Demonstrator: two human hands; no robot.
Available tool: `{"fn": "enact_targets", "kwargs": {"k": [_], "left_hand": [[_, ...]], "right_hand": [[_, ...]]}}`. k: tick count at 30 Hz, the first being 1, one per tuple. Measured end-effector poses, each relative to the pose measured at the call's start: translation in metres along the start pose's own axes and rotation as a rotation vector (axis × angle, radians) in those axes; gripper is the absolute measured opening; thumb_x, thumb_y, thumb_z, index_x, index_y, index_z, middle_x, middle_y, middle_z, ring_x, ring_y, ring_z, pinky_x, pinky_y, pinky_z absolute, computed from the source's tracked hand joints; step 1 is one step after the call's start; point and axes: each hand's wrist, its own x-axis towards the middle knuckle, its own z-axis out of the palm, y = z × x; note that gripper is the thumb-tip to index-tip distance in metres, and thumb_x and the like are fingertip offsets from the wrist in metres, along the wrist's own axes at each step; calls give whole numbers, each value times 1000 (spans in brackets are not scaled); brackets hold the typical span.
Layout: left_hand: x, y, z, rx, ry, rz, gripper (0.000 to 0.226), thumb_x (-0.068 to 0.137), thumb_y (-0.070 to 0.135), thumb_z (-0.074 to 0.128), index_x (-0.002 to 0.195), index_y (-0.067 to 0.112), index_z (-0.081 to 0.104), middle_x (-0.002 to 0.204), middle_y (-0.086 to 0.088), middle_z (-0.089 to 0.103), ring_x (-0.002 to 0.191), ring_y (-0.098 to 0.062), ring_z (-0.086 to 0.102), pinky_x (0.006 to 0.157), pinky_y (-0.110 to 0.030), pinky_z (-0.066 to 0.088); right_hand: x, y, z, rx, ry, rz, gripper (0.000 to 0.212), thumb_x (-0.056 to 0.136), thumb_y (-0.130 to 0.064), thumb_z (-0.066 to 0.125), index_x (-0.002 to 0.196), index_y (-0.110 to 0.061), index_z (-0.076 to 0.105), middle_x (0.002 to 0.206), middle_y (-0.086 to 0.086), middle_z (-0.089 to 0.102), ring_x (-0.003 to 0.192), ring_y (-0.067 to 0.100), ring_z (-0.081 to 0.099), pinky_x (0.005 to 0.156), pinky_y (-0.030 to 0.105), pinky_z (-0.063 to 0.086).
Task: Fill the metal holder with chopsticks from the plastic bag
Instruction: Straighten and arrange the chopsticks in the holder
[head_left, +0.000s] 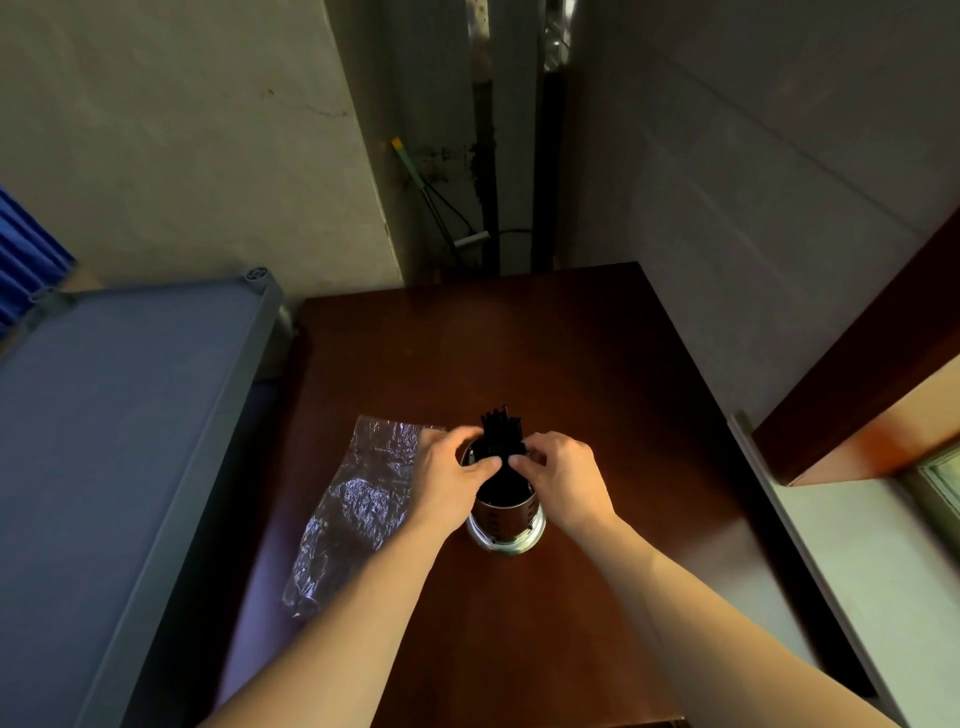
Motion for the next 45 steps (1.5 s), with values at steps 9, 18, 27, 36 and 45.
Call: {"fn": "enact_targets", "kwargs": {"k": [9,18,27,36,45], "left_hand": [[11,21,-8,189,-156,242,87,93,3,64,156,46,21,161,14,32,151,-30,22,122,-57,23],[14,1,-13,274,-153,323,69,96,5,61,155,31,36,155,11,43,137,-17,38,120,-42,31],[17,8,-14,251,-97,409,38,97,21,65,134,24,63,128,7,56,119,-16,45,103,-36,44],[14,31,-16,328,94,538,13,95,5,63,93,10,74,92,-1,70,93,-21,53,78,-37,47],[13,38,-12,451,128,647,16,91,-3,64,98,6,76,89,-4,68,94,-25,53,73,-39,51]], "right_hand": [[15,-7,-11,15,-19,-97,73,93,-15,70,155,-28,33,106,-1,55,92,14,56,77,28,49],[21,7,-8,-130,-126,-268,51,96,-16,66,145,-20,53,137,3,44,121,23,50,104,35,47],[19,10,-17,-2,-50,-225,18,91,-19,71,108,-22,69,98,-10,63,85,-2,55,70,3,39],[13,9,-20,14,-26,-253,15,92,-16,70,106,-20,73,96,-5,65,88,9,60,71,7,41],[14,7,-22,14,4,-243,22,92,-18,70,113,-21,70,103,-7,65,91,6,56,72,4,38]]}}
